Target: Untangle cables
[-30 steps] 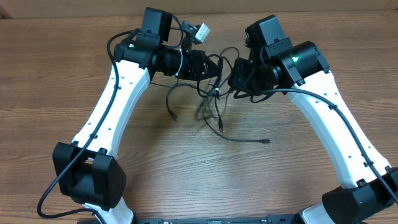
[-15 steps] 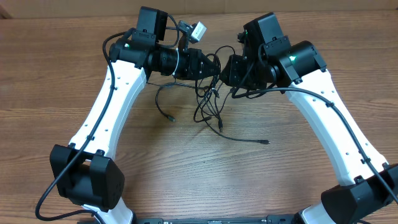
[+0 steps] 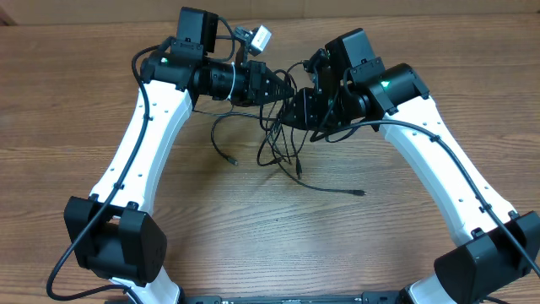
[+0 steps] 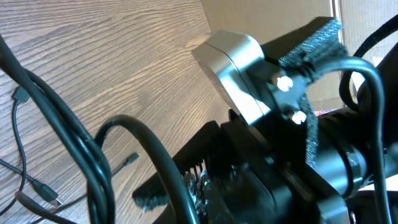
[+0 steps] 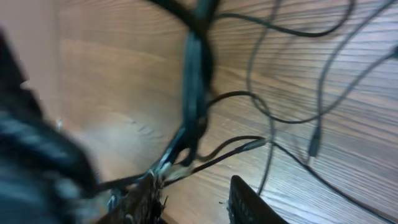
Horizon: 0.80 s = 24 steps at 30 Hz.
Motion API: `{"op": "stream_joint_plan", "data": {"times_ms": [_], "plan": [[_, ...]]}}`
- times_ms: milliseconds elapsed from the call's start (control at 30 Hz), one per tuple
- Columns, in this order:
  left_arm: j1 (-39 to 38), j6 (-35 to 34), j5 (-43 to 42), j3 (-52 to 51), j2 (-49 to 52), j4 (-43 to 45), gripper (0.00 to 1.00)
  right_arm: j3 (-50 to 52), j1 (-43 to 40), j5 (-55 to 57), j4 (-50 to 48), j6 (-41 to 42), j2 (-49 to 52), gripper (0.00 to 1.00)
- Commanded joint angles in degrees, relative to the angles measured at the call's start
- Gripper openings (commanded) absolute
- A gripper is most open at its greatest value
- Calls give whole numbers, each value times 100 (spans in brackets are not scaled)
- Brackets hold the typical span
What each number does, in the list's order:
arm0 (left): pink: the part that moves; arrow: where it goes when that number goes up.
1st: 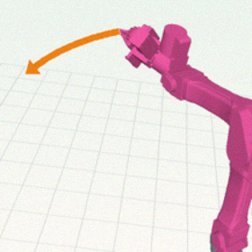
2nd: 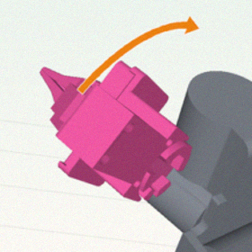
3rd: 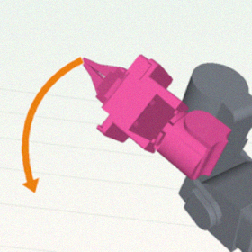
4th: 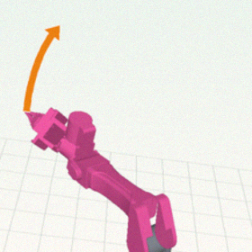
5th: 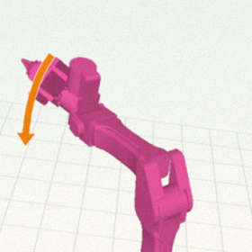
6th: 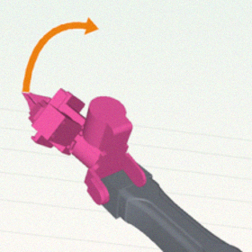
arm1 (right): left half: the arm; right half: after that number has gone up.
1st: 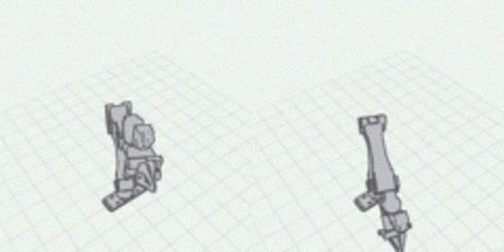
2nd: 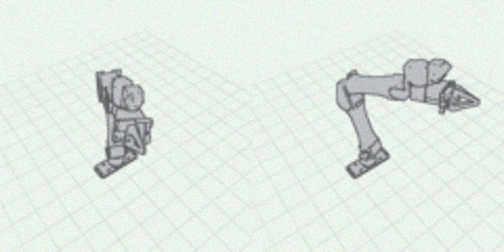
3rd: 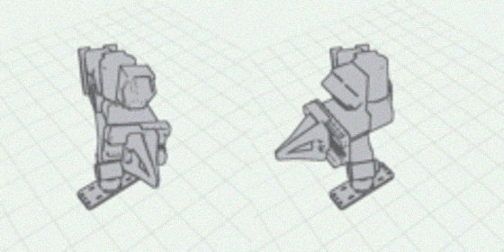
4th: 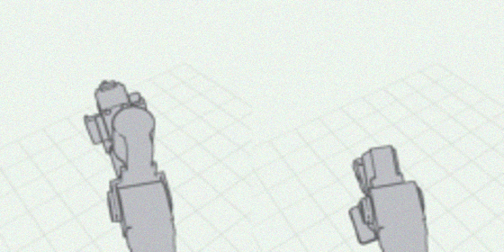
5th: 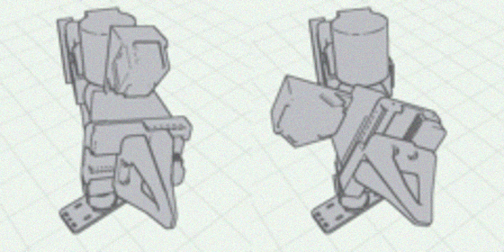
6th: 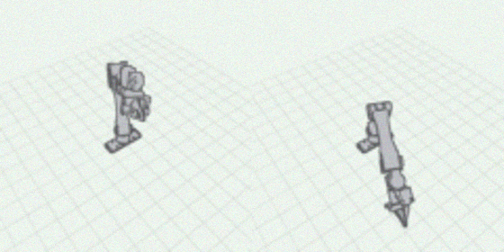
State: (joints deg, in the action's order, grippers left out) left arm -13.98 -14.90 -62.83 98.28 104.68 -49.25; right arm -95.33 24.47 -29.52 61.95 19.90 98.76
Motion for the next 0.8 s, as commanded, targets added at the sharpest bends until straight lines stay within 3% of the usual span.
{"op": "stream_joint_plan", "data": {"times_ms": [0,233,433,600,633,667,767], "plan": [[13,-61,-179,87,-216,24,4,13,26,-575,-96,-254,-33,35],[13,-81,-175,87,-216,26,4,31,26,-743,-162,-372,-26,38],[13,-103,-177,87,-216,24,4,374,28,-201,-219,-262,-26,36],[13,-103,-177,87,-216,24,4,614,28,-177,-498,-240,-24,24],[13,-101,-175,87,-216,24,4,614,28,-109,-566,-240,-26,9],[13,-101,-175,87,-216,24,4,610,15,-74,-599,-238,-33,4],[52,-96,-151,87,-216,20,4,557,-94,129,-564,-238,-66,4]]}}
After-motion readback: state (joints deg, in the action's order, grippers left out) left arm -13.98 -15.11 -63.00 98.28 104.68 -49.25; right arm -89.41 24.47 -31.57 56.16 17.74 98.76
